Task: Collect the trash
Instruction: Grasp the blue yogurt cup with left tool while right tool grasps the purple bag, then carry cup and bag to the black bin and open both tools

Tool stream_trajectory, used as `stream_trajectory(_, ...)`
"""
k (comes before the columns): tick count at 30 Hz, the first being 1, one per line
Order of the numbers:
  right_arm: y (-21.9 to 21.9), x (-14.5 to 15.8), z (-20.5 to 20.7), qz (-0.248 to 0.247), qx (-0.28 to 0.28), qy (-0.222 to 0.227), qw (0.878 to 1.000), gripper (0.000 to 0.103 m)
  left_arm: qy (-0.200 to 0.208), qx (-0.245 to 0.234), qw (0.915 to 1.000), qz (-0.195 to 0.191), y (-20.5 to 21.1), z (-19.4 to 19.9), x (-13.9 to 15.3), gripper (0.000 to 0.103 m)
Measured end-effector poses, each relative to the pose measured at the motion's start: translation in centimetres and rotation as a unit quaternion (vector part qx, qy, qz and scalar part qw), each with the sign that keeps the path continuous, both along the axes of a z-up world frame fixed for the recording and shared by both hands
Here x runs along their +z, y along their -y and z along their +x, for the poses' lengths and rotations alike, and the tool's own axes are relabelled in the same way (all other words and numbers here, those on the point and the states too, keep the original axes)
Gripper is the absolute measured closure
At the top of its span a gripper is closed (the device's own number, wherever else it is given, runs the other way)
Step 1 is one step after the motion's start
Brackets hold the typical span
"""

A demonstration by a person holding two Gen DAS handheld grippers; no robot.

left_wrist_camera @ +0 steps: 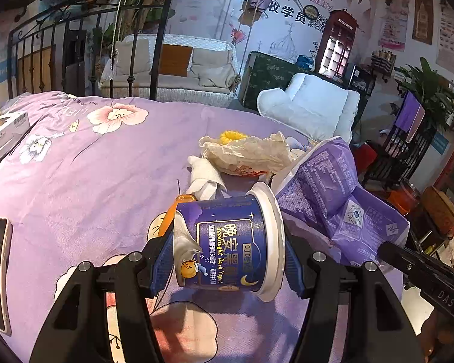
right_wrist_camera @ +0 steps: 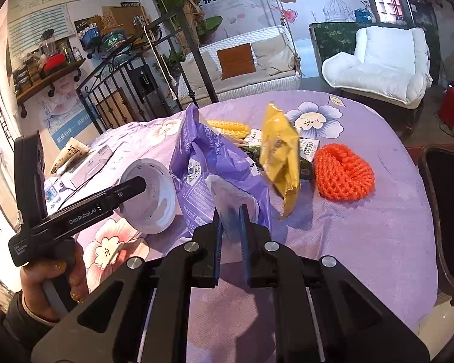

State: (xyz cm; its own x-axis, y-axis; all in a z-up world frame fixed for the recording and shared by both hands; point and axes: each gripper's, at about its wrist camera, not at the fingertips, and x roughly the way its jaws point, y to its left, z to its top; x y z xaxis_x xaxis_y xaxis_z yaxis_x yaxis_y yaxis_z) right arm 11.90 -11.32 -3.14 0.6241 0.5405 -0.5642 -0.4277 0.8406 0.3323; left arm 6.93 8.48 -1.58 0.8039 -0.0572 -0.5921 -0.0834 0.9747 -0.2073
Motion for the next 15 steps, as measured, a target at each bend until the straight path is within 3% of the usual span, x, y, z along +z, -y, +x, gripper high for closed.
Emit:
stream_trajectory(8,1.6,1.7,-1.5,-0.007,-0.039,0.042,0.998,0.091,0.023,-0.027,0.9994,0.002,1.7,-0.3,1.2,0.042)
stream_trajectory(15,6.2,3.0,-2.3,0.007,-0.111,0.07,0.991,0.091,0.044,-0.078,0.9959,0.003,5.1,-0.2,2.5,0.042)
